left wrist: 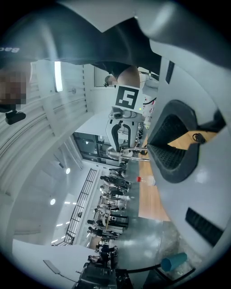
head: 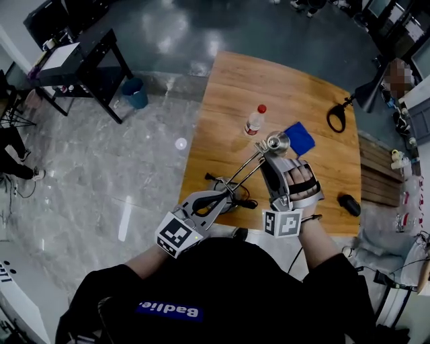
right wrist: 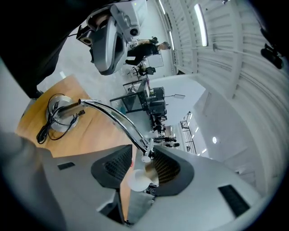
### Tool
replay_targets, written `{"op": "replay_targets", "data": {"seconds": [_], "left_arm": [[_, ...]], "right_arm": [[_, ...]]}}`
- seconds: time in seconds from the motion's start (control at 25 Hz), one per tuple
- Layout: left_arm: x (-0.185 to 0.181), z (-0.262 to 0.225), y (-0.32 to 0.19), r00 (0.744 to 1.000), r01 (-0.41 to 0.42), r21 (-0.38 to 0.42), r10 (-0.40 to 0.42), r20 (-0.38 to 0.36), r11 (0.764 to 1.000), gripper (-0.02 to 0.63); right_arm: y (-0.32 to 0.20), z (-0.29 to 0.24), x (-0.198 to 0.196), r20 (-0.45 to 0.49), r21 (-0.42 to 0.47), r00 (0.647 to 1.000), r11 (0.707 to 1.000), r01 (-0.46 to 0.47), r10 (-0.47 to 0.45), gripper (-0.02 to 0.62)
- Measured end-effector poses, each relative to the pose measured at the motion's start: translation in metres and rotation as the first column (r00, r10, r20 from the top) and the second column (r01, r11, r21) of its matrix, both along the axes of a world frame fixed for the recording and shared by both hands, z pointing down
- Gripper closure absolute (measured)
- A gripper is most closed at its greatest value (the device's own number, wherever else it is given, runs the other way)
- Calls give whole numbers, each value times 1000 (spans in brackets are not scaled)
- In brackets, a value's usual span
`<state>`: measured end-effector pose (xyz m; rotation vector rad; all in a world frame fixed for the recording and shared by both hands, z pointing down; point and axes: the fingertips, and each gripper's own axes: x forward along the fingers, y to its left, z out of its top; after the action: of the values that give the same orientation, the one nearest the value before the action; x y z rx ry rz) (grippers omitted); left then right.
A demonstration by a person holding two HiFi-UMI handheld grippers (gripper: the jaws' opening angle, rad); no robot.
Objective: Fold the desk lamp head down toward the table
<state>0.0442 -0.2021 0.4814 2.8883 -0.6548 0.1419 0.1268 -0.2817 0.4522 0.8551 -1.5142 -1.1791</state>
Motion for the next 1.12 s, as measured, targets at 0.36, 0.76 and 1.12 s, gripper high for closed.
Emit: {"op": "replay_targets", "data": {"seconds": [0.36, 0.76, 1.12], "left_arm": [[1, 1, 2, 1000, 9, -7, -9, 19, 1000, 607], [6, 4, 3, 999, 12, -19, -11, 53, 1000, 607], [1, 11, 5, 996, 41, -32, -38, 84, 999, 607]], "right_arm": [[-9, 14, 13, 188, -60, 981, 997, -47, 57, 492], [-24, 54, 36, 416, -234, 891, 968, -90, 183, 494], [-26, 146, 44, 511, -516, 771, 853, -79, 380, 518]]}}
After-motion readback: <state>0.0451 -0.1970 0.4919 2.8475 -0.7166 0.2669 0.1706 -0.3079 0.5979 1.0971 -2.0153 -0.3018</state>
